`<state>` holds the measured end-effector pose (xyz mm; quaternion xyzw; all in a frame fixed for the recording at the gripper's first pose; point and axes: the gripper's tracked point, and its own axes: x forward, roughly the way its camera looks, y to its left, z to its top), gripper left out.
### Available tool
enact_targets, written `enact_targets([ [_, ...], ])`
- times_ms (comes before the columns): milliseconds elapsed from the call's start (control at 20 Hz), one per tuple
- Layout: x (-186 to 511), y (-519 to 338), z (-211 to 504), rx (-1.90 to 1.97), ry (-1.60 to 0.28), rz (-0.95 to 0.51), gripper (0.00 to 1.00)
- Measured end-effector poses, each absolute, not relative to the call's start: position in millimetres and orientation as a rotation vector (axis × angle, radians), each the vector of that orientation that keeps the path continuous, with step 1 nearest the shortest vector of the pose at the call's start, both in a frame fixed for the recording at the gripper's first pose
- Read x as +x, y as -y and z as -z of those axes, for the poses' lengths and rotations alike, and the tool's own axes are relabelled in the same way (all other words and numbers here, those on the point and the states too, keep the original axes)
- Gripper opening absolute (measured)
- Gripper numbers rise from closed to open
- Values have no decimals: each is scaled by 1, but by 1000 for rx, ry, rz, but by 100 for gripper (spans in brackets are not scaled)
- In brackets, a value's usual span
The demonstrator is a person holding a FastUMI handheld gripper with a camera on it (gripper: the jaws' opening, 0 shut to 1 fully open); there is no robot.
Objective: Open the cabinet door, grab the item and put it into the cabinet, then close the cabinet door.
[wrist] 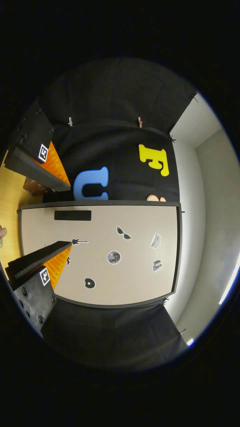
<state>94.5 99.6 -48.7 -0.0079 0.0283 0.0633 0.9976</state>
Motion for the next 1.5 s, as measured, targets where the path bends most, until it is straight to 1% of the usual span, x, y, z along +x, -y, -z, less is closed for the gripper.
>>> enact_targets([
  [250,146,-105,63,-17,-26,-125,98],
  [500,189,-113,88,-10,-52,-108,98],
  [650,206,-119,106,-11,-87,-114,98],
  [850,221,-114,120,-53,-92,-84,96],
  [1050,232,-114,126,-44,-91,-66,85],
  [1150,236,-113,131,-32,-107,-60,82],
  [1200,239,-113,134,-32,-113,-56,72],
  [1300,241,-111,137,-44,-122,-49,56],
  [1350,241,-113,139,-47,-120,-52,52],
  [1400,240,-112,137,-53,-115,-48,41],
  [1450,241,-111,137,-52,-105,-44,41],
  [1500,240,-111,137,-59,-101,-49,33],
])
